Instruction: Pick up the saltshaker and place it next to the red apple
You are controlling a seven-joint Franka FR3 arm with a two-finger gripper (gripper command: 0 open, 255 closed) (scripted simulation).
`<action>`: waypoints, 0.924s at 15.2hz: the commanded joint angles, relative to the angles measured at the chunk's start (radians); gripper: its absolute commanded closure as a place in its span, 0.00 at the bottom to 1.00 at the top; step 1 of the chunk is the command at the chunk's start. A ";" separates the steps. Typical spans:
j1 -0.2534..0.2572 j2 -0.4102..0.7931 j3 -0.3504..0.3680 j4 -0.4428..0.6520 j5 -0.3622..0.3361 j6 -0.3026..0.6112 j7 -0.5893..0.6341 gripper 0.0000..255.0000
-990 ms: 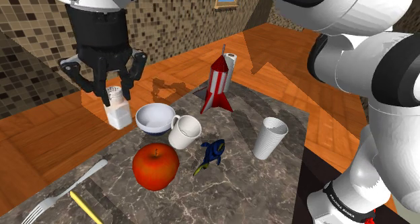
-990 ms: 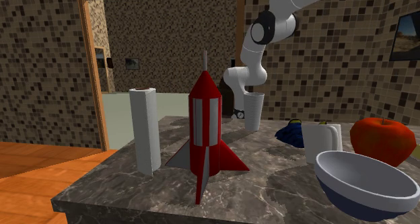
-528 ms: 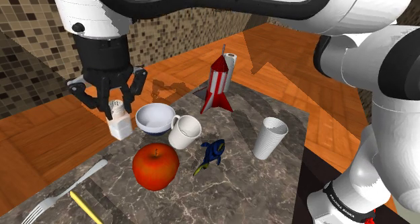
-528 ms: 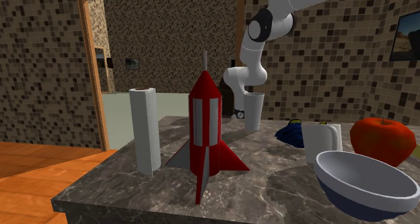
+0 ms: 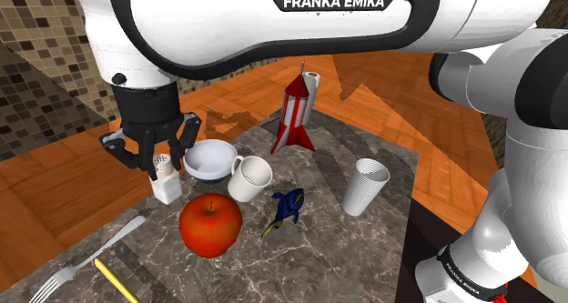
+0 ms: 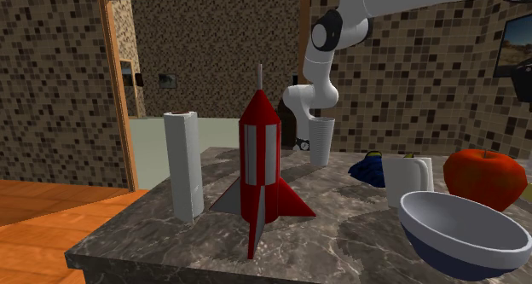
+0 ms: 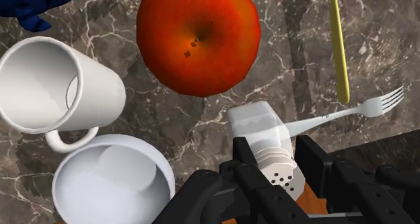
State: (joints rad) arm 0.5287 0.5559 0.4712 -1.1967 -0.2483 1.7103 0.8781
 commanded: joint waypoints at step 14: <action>-0.023 0.012 -0.008 -0.186 -0.012 0.193 0.018 1.00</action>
State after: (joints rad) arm 0.5072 0.5642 0.4643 -1.3755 -0.2590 1.8926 0.8968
